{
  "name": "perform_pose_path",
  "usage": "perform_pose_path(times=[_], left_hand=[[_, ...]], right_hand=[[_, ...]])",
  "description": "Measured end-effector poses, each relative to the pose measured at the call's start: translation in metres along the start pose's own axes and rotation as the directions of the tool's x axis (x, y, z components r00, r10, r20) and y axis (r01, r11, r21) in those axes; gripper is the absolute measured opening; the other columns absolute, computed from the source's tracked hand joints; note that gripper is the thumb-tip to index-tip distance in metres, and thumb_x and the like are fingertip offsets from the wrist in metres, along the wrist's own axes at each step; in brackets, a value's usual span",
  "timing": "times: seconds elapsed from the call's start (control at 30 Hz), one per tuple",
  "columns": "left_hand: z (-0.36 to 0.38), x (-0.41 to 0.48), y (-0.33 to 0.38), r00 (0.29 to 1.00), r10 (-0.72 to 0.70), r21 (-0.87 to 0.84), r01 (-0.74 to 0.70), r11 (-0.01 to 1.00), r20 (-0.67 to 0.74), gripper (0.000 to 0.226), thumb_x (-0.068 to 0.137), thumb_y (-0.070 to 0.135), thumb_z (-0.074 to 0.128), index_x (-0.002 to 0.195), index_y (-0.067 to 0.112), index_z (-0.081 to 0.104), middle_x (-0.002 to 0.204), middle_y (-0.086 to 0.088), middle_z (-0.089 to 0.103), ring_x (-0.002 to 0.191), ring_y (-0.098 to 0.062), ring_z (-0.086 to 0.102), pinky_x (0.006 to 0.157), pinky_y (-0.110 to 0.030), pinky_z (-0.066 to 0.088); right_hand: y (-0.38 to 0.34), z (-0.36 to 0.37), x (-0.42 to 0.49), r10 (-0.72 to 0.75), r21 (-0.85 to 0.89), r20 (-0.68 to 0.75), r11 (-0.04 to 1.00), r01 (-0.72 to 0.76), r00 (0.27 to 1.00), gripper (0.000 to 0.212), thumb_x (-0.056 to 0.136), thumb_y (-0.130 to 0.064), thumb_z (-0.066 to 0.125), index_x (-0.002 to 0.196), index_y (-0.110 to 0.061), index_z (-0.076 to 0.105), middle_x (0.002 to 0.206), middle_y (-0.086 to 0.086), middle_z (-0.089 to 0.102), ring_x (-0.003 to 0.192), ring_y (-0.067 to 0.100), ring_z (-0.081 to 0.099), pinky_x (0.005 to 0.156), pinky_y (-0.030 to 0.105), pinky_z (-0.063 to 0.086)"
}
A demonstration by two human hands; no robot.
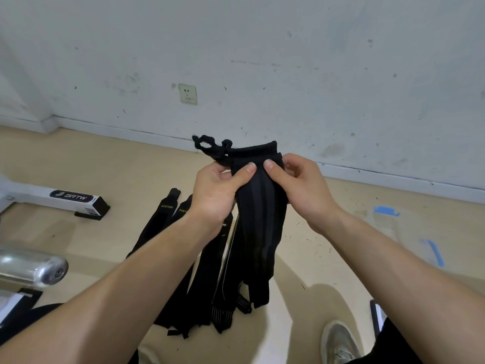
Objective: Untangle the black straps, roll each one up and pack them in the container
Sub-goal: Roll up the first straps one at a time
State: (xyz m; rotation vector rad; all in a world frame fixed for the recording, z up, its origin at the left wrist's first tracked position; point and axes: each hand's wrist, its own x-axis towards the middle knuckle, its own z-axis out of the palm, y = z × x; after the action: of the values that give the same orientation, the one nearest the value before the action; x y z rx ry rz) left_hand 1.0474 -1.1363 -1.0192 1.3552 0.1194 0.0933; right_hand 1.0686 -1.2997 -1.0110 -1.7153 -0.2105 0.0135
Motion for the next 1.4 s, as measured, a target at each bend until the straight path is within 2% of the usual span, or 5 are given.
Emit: perform_pose_path(times=[0.43,0.67,0.9,1.1,1.4], left_hand=[[0.002,-0.003,0.000,0.998,-0.056,-0.068,0.056,0.996,0.001,0.027,0.091,0.012,0.075,0.116,0.003,0.070,0.109,-0.016,0.077,0.103,-0.033,0.075,0.095,-0.044,0.059],[0.003,-0.003,0.003,0.989,-0.146,-0.213,0.150,0.966,0.037,0.017,0.092,0.001,0.070,0.109,0.002,0.067,0.099,-0.013,0.078,0.093,-0.024,0.077,0.079,-0.029,0.062],[0.001,-0.001,0.009,0.987,-0.154,-0.209,0.158,0.965,0.036,0.032,0.095,0.010,0.069,0.127,0.007,0.064,0.116,-0.003,0.077,0.111,-0.020,0.073,0.099,-0.039,0.055],[0.001,0.000,0.010,0.989,-0.130,-0.221,0.111,0.969,-0.071,0.050,0.091,0.005,0.074,0.136,0.012,0.054,0.110,-0.004,0.077,0.088,-0.017,0.077,0.065,-0.030,0.060],[0.003,-0.002,0.011,0.992,-0.117,-0.180,0.107,0.978,-0.049,0.043,0.089,-0.001,0.074,0.126,0.013,0.058,0.105,-0.002,0.076,0.087,-0.021,0.077,0.072,-0.036,0.059]], right_hand=[[-0.010,-0.005,0.002,0.022,0.066,0.033,0.998,-0.024,0.999,0.012,0.097,-0.023,0.068,0.090,-0.014,0.064,0.092,0.027,0.072,0.075,0.023,0.071,0.063,0.033,0.056],[-0.004,-0.002,0.002,0.059,0.148,0.034,0.987,-0.063,0.998,0.004,0.096,-0.015,0.068,0.095,-0.012,0.068,0.086,0.004,0.076,0.078,0.017,0.073,0.065,0.026,0.056],[-0.003,0.000,0.002,0.101,0.196,0.039,0.975,-0.107,0.994,0.006,0.096,-0.007,0.066,0.102,-0.009,0.068,0.091,0.005,0.076,0.080,0.016,0.073,0.064,0.024,0.055],[-0.004,0.003,0.003,0.125,0.232,0.112,0.962,-0.148,0.986,0.012,0.096,-0.007,0.066,0.107,-0.012,0.068,0.097,0.003,0.074,0.087,0.016,0.071,0.072,0.030,0.055],[0.001,0.003,0.006,0.110,0.133,0.053,0.984,-0.116,0.992,0.011,0.096,-0.018,0.069,0.101,-0.010,0.075,0.089,0.003,0.074,0.084,0.015,0.070,0.077,0.030,0.055]])
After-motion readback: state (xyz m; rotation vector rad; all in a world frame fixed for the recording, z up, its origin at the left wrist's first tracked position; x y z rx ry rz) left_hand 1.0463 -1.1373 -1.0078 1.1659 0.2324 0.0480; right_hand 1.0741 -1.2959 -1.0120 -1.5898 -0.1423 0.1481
